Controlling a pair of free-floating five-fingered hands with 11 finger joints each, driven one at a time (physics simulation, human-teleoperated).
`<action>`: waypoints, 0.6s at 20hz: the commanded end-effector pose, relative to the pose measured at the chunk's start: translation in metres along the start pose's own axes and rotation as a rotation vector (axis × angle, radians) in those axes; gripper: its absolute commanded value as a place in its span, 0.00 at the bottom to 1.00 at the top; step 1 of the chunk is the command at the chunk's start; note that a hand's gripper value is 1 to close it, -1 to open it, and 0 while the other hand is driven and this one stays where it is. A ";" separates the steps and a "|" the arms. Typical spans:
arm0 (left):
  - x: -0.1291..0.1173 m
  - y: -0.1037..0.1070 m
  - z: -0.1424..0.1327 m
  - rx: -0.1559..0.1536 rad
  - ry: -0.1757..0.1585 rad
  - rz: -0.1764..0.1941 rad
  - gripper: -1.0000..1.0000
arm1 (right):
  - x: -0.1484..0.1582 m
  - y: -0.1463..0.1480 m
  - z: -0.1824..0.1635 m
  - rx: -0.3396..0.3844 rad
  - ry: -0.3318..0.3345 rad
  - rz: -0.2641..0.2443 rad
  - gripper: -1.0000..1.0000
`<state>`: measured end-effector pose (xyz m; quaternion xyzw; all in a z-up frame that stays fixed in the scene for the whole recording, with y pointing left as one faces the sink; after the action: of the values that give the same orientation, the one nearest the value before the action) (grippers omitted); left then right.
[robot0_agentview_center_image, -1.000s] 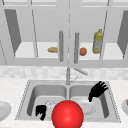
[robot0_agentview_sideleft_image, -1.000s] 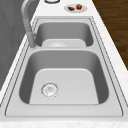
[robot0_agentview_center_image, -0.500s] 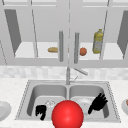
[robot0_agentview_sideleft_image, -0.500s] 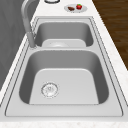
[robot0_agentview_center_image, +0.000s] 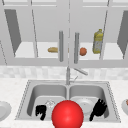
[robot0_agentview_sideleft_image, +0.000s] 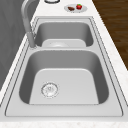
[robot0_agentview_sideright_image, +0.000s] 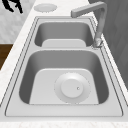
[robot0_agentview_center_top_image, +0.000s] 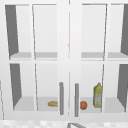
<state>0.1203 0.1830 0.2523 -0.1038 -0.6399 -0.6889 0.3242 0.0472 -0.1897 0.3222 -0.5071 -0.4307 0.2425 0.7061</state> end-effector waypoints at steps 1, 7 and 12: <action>0.000 0.000 0.000 0.000 0.000 0.000 0.50 | -0.003 0.006 0.000 0.023 -0.119 0.052 0.00; 0.000 0.000 0.000 0.000 0.000 0.000 0.50 | -0.009 0.017 0.000 0.046 -0.252 0.070 0.00; 0.000 0.000 0.000 0.000 0.000 0.000 0.50 | -0.015 0.031 0.000 0.089 -0.330 0.133 0.00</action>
<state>0.1203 0.1830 0.2523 -0.1038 -0.6399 -0.6889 0.3242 0.0440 -0.1902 0.2972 -0.4632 -0.5073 0.3302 0.6473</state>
